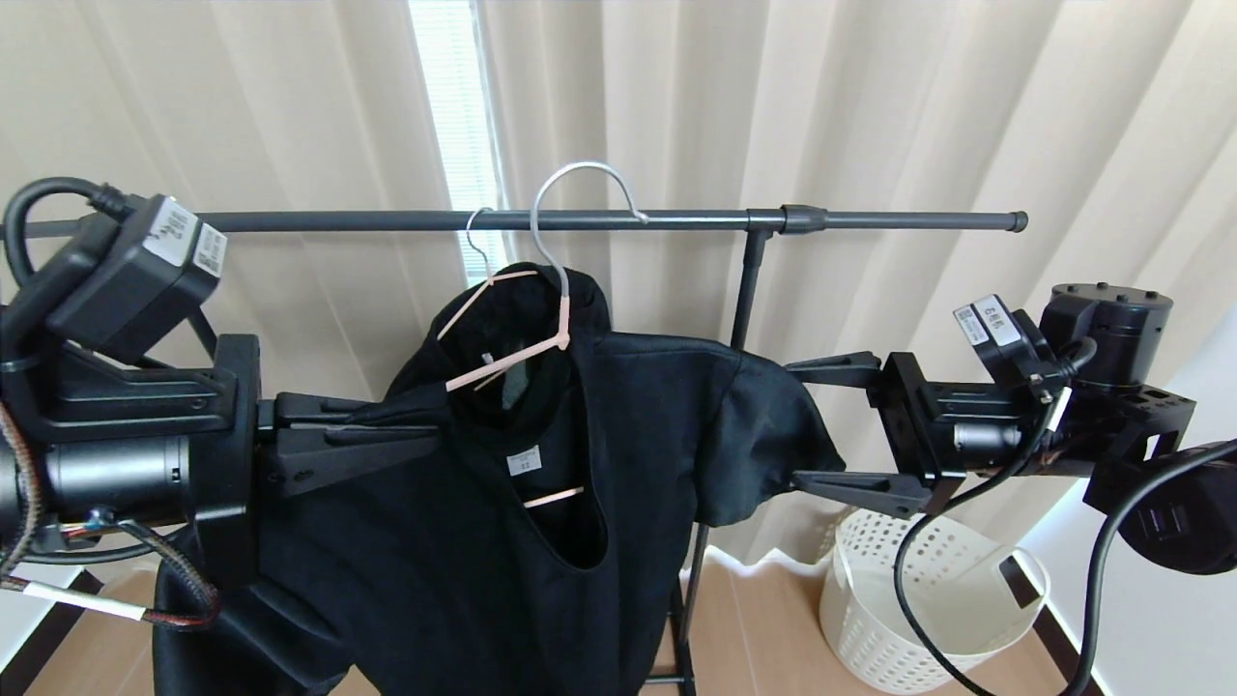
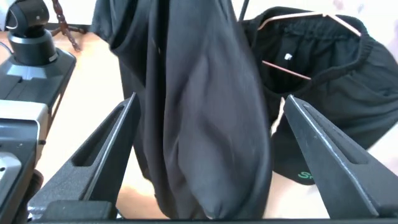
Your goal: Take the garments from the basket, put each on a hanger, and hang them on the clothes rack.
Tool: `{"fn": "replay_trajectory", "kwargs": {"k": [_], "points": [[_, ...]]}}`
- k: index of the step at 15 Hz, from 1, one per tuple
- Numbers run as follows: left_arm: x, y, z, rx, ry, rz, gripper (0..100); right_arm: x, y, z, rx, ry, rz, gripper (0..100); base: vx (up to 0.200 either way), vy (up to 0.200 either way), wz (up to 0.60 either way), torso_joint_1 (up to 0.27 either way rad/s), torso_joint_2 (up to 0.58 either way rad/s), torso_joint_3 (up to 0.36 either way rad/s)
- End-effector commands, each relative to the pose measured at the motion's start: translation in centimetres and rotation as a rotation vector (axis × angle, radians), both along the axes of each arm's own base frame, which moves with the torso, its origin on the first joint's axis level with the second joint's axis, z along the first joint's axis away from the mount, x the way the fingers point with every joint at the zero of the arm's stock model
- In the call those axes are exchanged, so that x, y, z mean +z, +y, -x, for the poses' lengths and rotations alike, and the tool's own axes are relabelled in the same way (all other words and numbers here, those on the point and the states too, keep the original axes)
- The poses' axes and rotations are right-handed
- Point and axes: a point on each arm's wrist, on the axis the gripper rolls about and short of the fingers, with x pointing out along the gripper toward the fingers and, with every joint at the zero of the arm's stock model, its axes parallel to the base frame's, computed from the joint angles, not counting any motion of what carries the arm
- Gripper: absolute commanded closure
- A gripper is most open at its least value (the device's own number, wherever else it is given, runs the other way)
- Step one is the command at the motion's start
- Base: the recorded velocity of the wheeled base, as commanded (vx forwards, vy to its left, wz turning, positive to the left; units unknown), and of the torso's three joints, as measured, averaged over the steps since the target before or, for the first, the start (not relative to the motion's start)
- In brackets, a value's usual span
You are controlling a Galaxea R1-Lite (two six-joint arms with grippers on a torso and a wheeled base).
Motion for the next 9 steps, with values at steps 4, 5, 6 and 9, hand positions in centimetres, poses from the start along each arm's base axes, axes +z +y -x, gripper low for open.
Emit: {"fn": "replay_trajectory", "kwargs": {"k": [4, 5, 6, 9], "points": [[0.9, 0.9, 1.9, 0.014, -0.055, 0.020, 100, -0.6, -0.7, -1.4, -0.030, 0.010, 0.002, 0, 0.000, 0.000, 0.00, 0.000, 0.00, 0.000], [0.8, 1.0, 2.0, 0.019, -0.056, 0.020, 100, -0.9, -0.7, -1.7, -0.032, 0.018, 0.004, 0, 0.000, 0.000, 0.00, 0.000, 0.00, 0.000], [0.8, 1.3, 2.2, 0.030, -0.059, 0.021, 100, -0.9, -0.6, -2.0, -0.032, 0.015, 0.003, 0, 0.000, 0.000, 0.00, 0.000, 0.00, 0.000], [0.8, 1.6, 2.3, 0.048, -0.064, 0.022, 100, -1.5, -1.0, -2.7, -0.045, 0.027, 0.005, 0, 0.000, 0.000, 0.00, 0.000, 0.00, 0.000]]}}
